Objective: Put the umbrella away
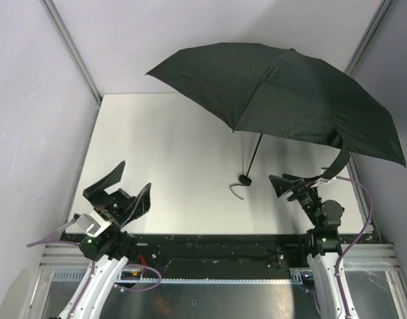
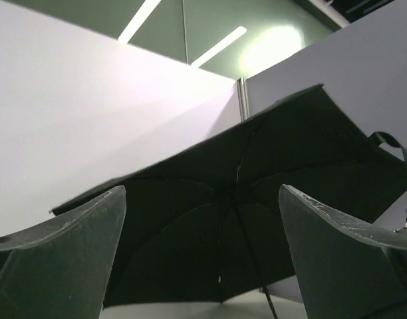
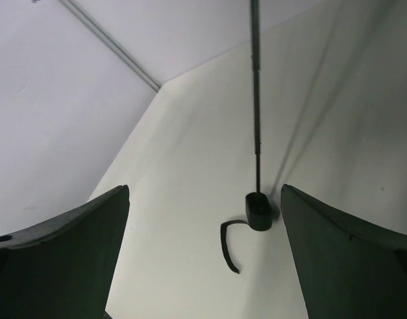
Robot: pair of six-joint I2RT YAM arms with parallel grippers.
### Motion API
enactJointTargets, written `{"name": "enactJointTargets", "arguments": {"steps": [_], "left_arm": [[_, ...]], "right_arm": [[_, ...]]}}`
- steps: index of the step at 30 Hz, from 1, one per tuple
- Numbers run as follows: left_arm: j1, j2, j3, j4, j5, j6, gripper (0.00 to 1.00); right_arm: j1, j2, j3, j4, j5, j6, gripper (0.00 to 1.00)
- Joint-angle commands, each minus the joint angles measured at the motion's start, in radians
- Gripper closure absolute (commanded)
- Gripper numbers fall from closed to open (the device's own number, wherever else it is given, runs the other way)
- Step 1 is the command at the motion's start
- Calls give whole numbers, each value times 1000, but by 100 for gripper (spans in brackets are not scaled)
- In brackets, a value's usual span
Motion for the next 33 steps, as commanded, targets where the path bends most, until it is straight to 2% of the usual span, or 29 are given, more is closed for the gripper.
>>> {"name": "enactJointTargets", "arguments": {"steps": [1, 6, 12, 15, 17, 21, 25, 28, 33], "left_arm": [[-5, 107, -73, 20, -25, -42, 1], [-5, 279, 37, 6, -18, -124, 0], [-5, 448, 138, -41, -60, -300, 1], [-1, 459, 180, -216, -179, -516, 1], [17, 446, 229, -385, -172, -585, 1], [94, 464, 269, -451, -4, -620, 1], [124, 472, 255, -413, 83, -644, 1], [112, 474, 275, -431, 129, -558, 1], [72, 474, 334, -579, 152, -404, 1]], "right_arm": [[-5, 77, 35, -23, 70, -18, 1], [-18, 157, 115, -69, 106, 15, 1], [-52, 215, 143, -31, 121, 35, 1], [-58, 342, 197, -17, 108, 9, 1], [-60, 458, 230, 33, 77, 0, 1], [-59, 686, 270, 234, -7, 33, 1], [-9, 887, 285, 541, -29, 95, 1], [60, 1026, 339, 661, 6, 81, 2], [118, 1255, 462, 770, 83, 83, 7]]}}
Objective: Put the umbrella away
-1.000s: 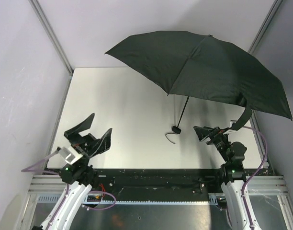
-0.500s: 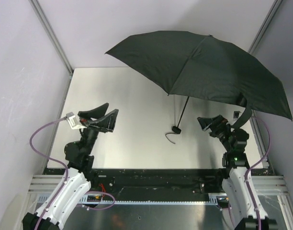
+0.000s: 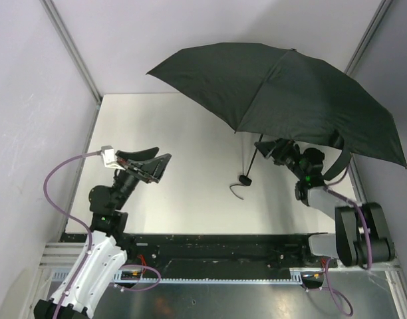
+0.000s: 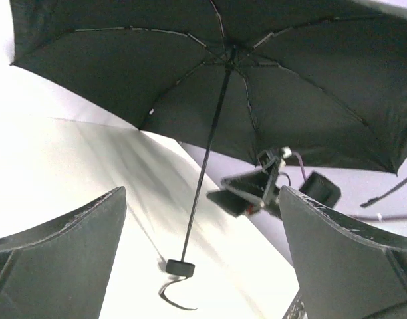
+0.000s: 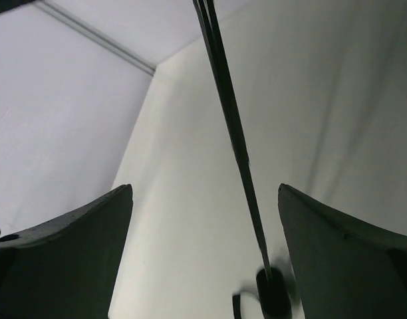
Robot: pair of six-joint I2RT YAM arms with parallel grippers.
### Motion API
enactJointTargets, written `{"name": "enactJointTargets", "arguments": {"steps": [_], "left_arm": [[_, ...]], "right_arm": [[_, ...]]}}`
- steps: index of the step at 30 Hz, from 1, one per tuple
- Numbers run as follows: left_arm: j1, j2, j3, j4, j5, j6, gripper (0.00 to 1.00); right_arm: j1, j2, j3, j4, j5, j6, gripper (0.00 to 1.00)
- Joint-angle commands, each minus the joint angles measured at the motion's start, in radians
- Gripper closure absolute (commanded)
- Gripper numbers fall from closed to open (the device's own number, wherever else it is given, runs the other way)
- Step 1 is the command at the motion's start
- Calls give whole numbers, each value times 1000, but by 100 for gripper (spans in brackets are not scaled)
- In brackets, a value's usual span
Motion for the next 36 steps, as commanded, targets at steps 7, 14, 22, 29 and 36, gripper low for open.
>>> {"name": "enactJointTargets", "arguments": {"steps": [7, 14, 22, 29, 36], "left_arm": [[-70, 154, 136, -160, 198, 120, 3], [-235, 383, 194, -161, 198, 108, 13], [-521, 578, 314, -155, 39, 106, 8], [-586, 587, 348, -134, 25, 51, 4], [-696, 633, 355, -105, 43, 19, 4]], "right_arm": [[36, 383, 282, 297, 50, 50, 26], [42, 457, 347, 383, -73, 149, 95], [91, 265, 339, 391, -278, 357, 100], [169, 64, 293, 446, -356, 450, 100], [309, -92, 254, 459, -293, 442, 100]]}}
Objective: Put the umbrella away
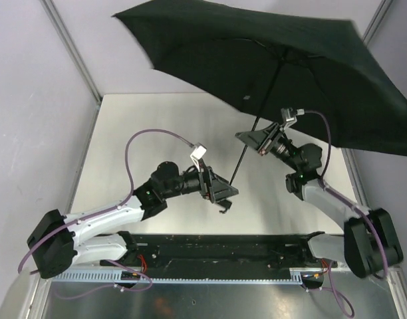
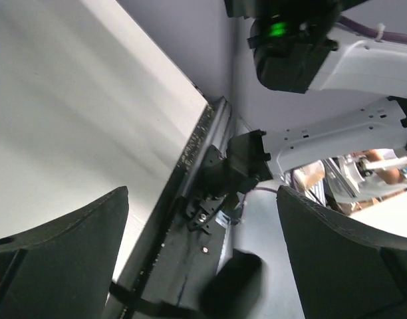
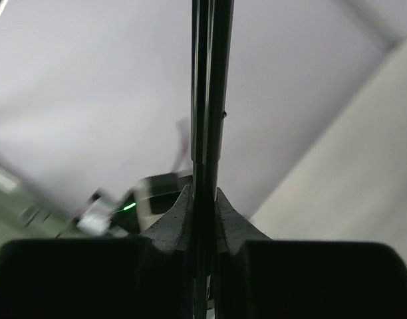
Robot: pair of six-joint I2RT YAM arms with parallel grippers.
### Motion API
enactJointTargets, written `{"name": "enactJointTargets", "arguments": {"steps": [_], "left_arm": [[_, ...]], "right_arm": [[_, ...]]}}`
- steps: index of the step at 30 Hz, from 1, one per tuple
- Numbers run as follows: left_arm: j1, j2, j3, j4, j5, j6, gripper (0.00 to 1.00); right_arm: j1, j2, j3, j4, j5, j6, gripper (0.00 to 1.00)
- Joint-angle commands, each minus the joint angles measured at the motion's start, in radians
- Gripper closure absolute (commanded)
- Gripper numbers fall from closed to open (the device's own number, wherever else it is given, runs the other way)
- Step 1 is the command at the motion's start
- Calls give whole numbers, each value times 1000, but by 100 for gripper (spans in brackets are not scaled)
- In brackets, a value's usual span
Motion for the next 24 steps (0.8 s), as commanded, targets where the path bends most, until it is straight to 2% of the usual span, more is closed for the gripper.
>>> {"name": "enactJointTargets", "arguments": {"steps": [1, 3, 5, 6, 9, 11, 13, 14, 16, 18, 22, 24], "left_arm": [[-44, 28, 39, 50, 2, -35, 5], [-49, 31, 39, 59, 16, -40, 10], [-57, 27, 45, 73, 48, -37, 20], [-60, 20, 49, 81, 64, -28, 32], [-80, -28, 44, 91, 43, 17, 79], [-98, -76, 20, 93, -30, 45, 92], [-119, -123, -6, 84, -136, 68, 98], [-132, -149, -19, 75, -197, 76, 99], [-179, -194, -33, 51, -332, 114, 100], [-237, -226, -28, 15, -484, 168, 100], [-351, -242, 6, -58, -773, 245, 100], [-404, -232, 18, -68, -902, 272, 100]], "right_arm": [[127, -151, 17, 177, -104, 53, 100], [152, -180, 9, 169, -90, 47, 100], [172, -199, 1, 162, -79, 39, 100], [180, -204, -1, 158, -77, 31, 100], [189, -204, -8, 141, -73, 16, 100], [188, -195, -9, 137, -67, 23, 100], [188, -186, -8, 110, -41, 31, 98], [191, -185, -7, 72, -16, 29, 90], [206, -191, 8, -55, 37, -13, 63], [237, -212, 44, -267, 126, -106, 43], [360, -255, 132, -672, 453, -324, 21], [427, -259, 166, -798, 639, -381, 17]]}}
